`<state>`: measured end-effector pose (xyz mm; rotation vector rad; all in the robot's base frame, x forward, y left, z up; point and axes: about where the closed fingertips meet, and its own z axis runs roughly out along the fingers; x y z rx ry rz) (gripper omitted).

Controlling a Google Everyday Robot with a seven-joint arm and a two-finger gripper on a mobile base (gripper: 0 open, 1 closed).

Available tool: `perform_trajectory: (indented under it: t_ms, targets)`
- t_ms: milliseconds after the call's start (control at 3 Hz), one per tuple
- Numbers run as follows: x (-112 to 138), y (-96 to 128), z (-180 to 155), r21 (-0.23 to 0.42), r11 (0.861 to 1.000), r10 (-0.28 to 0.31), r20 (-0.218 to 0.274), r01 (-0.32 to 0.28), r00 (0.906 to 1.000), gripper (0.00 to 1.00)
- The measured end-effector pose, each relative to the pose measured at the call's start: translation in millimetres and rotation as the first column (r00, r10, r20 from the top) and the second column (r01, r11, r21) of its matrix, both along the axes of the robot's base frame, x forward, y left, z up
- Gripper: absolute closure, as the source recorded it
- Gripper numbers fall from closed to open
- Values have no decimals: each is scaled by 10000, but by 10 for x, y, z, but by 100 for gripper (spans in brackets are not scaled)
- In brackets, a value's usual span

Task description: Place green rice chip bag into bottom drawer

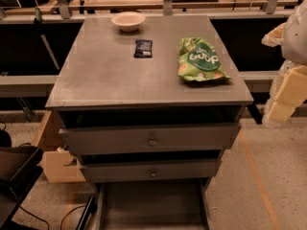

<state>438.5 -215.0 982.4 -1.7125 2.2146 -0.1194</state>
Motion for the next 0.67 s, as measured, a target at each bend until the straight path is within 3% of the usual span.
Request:
perform_trajectory:
  t_ms: [667]
  targets:
    - [19,-16,23,100,9995,-308,168,307,9994,0]
